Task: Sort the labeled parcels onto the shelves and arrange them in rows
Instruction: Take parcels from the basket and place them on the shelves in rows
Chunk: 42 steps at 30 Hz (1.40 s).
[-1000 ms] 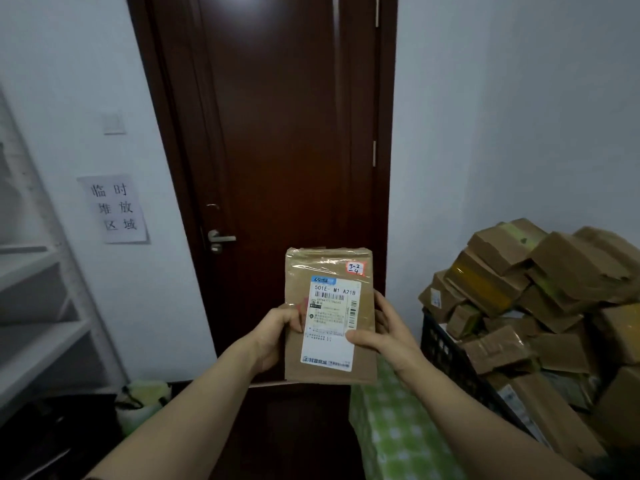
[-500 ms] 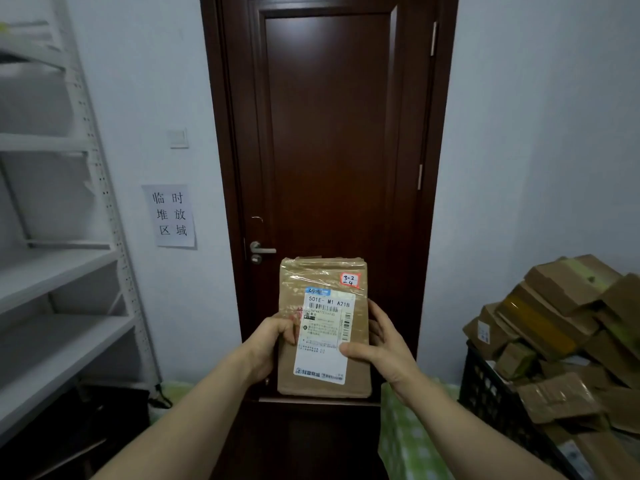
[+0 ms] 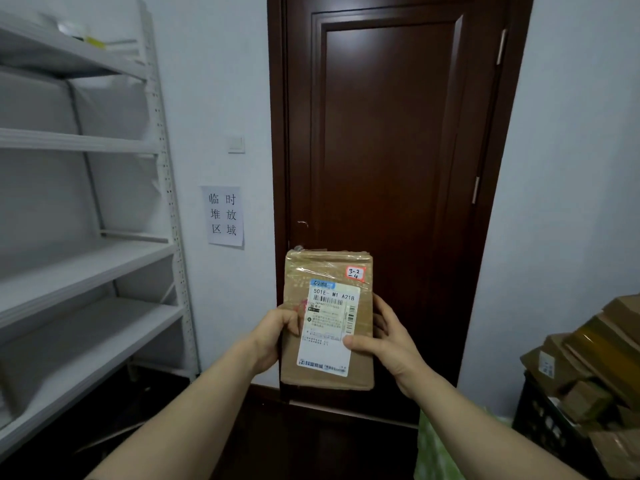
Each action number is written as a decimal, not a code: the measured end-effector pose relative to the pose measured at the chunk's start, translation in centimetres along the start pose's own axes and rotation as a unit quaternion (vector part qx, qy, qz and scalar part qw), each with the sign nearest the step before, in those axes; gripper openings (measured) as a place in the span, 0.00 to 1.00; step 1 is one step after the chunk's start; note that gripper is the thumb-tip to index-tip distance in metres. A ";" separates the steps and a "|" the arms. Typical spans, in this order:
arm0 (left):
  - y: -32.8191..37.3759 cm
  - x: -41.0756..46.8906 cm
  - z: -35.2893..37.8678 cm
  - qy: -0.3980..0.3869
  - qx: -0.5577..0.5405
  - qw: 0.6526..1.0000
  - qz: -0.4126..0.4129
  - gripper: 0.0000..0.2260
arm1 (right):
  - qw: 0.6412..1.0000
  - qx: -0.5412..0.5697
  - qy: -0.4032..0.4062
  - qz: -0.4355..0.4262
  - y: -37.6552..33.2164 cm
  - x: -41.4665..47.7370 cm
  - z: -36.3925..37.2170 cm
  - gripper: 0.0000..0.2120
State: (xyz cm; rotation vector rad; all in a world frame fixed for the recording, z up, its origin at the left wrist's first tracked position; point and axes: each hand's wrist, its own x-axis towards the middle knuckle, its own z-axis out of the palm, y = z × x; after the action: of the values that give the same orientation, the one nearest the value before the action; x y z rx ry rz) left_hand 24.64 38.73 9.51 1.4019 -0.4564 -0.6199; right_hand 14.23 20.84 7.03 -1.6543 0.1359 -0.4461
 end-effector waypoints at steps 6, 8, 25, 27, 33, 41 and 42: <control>1.3 -1.2 -4.3 0.026 -0.008 1.000 0.014 0.19 | 0.999 0.008 -0.037 -0.010 -1.0 2.0 4.4 0.47; 1.7 -1.8 -6.2 0.038 -0.013 0.999 0.021 0.20 | 0.998 0.016 -0.051 -0.012 -1.3 2.8 6.2 0.47; 7.7 -10.2 -26.5 0.193 0.009 0.977 0.093 0.31 | 0.972 0.113 -0.202 -0.050 -5.7 9.2 28.9 0.38; 8.0 -11.2 -28.6 0.211 0.021 0.973 0.093 0.32 | 0.966 0.116 -0.227 -0.045 -5.9 10.0 31.4 0.39; 7.6 -13.0 -33.9 0.297 0.019 0.950 0.093 0.29 | 0.951 0.133 -0.278 -0.027 -5.0 12.7 38.4 0.26; 3.0 -12.2 -41.3 0.421 -0.009 0.906 0.049 0.11 | 0.936 0.122 -0.326 0.049 1.4 17.2 47.4 0.15; 2.6 -11.9 -42.2 0.435 -0.009 0.899 0.042 0.11 | 0.932 0.123 -0.336 0.051 2.4 18.1 48.7 0.15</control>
State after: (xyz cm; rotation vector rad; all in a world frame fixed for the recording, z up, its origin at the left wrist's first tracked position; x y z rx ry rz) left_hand 42.73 78.70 7.56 1.4774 0.2091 0.1126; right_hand 49.00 59.51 5.09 -1.4600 -0.3307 0.1933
